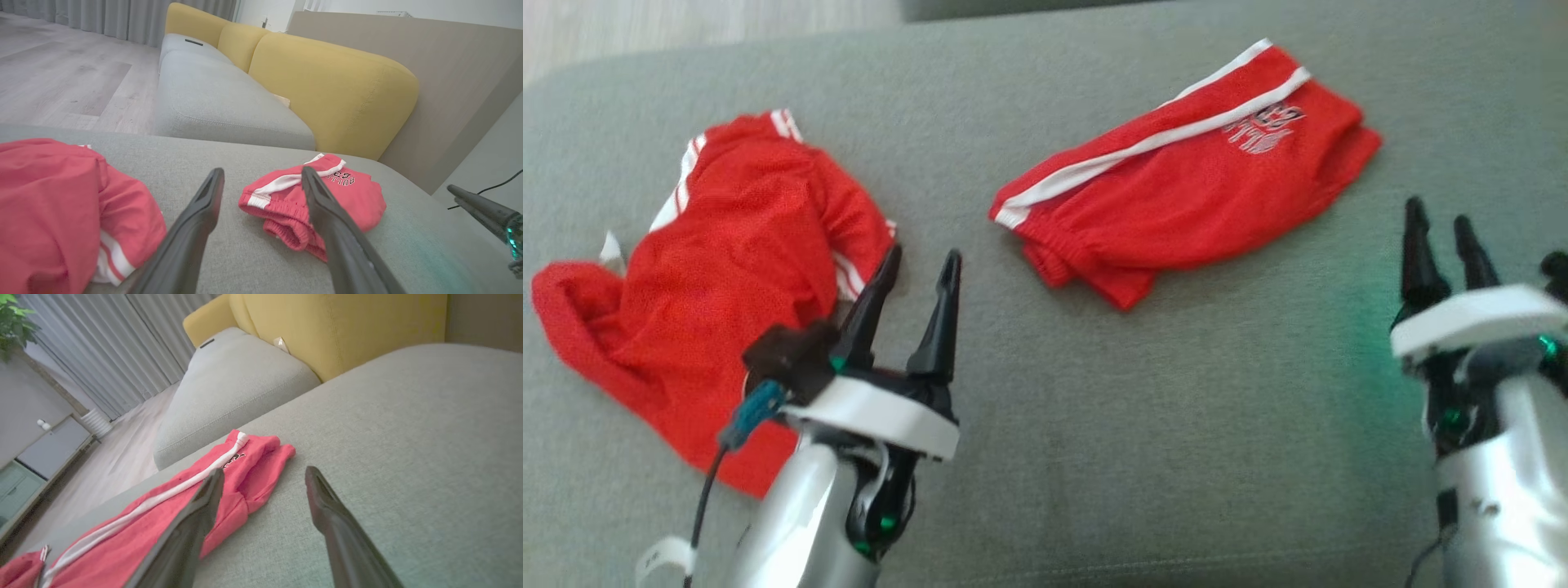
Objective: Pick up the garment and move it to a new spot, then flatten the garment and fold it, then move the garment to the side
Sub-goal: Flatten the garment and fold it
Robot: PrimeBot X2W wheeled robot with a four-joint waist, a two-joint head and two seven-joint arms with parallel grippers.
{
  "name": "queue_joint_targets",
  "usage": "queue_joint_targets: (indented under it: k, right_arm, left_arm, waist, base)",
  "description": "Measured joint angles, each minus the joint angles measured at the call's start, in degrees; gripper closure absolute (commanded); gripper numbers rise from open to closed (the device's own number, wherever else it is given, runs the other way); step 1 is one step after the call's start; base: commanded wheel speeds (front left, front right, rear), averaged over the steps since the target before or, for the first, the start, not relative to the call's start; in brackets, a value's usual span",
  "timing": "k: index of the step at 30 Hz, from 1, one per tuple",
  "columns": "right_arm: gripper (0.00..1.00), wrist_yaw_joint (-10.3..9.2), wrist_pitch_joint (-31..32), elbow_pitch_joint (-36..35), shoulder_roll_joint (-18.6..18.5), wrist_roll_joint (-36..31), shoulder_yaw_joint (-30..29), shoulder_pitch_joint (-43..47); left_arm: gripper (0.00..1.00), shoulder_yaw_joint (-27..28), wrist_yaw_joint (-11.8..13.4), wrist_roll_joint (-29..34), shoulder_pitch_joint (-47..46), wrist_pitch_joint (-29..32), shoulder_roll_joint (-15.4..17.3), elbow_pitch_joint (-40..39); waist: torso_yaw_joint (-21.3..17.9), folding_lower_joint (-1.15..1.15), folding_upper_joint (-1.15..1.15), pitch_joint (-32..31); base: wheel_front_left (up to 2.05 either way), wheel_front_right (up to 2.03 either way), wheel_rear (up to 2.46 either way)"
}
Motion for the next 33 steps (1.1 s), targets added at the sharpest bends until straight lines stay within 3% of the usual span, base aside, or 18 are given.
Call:
queue_joint_targets:
  k: [10, 21, 33]
  right_arm:
    - [0.00, 0.00, 11.09, 9.10, 0.58, 6.75, -11.24, -12.59]
    - [0.00, 0.00, 13.72, 20.53, -1.58, -0.22, -19.03, -21.58]
    - [0.00, 0.00, 16.01, 24.92, -4.56, -2.88, -19.91, -27.60]
  left_arm:
    - [0.00, -2.67, 0.02, -1.89, -4.29, -0.01, -0.02, -0.85]
    - [0.00, -5.08, 0.63, -2.98, -7.00, -0.01, -0.04, -2.69]
    - [0.00, -7.94, 0.71, -2.45, -8.58, -0.01, -0.07, -3.03]
  waist:
    - [5.00, 0.01, 0.00, 6.02]
    - [8.65, 0.00, 0.00, 9.14]
    - [10.40, -0.01, 0.00, 11.69]
  base:
    - [0.00, 0.00, 0.00]
    - [0.00, 0.00, 0.00]
    - [0.00, 0.00, 0.00]
